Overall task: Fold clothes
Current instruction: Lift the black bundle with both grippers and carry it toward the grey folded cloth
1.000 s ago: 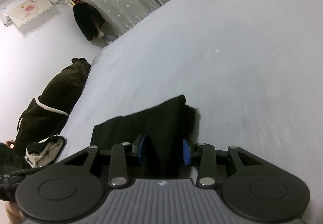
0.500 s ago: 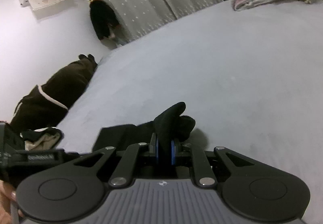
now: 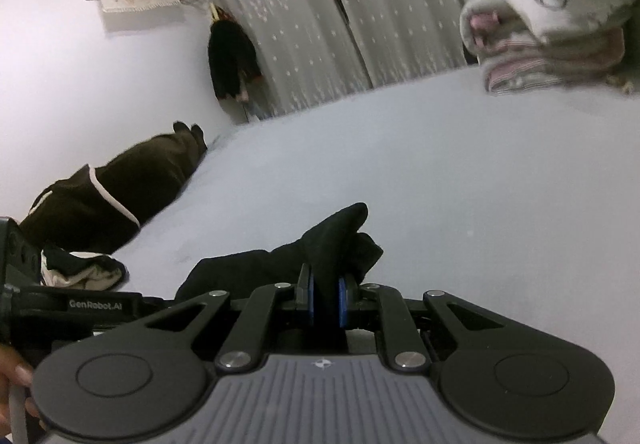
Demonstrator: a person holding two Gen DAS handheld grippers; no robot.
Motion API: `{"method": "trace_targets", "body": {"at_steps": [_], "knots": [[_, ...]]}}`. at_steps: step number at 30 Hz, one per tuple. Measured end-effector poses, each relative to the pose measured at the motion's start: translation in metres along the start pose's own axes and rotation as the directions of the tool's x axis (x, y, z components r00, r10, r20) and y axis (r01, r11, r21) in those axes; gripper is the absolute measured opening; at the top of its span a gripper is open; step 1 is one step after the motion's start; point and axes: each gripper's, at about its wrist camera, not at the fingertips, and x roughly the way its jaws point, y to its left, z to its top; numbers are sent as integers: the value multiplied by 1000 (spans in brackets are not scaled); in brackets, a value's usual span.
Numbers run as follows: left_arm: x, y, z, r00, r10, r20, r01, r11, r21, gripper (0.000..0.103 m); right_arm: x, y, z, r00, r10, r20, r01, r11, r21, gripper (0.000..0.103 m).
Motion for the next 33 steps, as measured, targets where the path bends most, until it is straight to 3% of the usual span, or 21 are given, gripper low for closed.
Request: {"method": "trace_targets", "body": {"at_steps": [9, 18, 20, 23, 25, 26, 30, 33], "knots": [[-42, -27, 12, 982, -115, 152, 113, 993, 21, 12, -44, 27, 23, 980, 11, 196, 9, 995, -103, 12], [-50, -49, 7, 970, -181, 159, 183, 983, 5, 12, -94, 51, 33, 962, 44, 270, 23, 970, -241, 12], [-48, -53, 3, 971, -198, 133, 203, 979, -25, 12, -104, 50, 31, 965, 46, 259, 20, 969, -248, 12], [-36, -64, -8, 978, -200, 51, 203, 978, -41, 16, -107, 30, 28, 981, -5, 194, 39, 985, -167, 12], [-22, -73, -14, 989, -145, 3, 145, 989, -5, 34, -106, 8, 23, 989, -50, 141, 61, 995, -76, 12], [-15, -77, -17, 993, -117, -20, 117, 993, 14, 35, -103, -8, 19, 991, -85, 106, 87, 996, -13, 12], [-2, -74, -19, 997, -67, -42, 68, 997, 36, 43, -89, -71, 4, 981, -191, -33, 194, 959, 208, 12], [5, -68, -22, 995, -64, -75, 66, 998, 24, 47, -77, -99, -5, 963, -250, -102, 268, 926, 266, 12]]}}
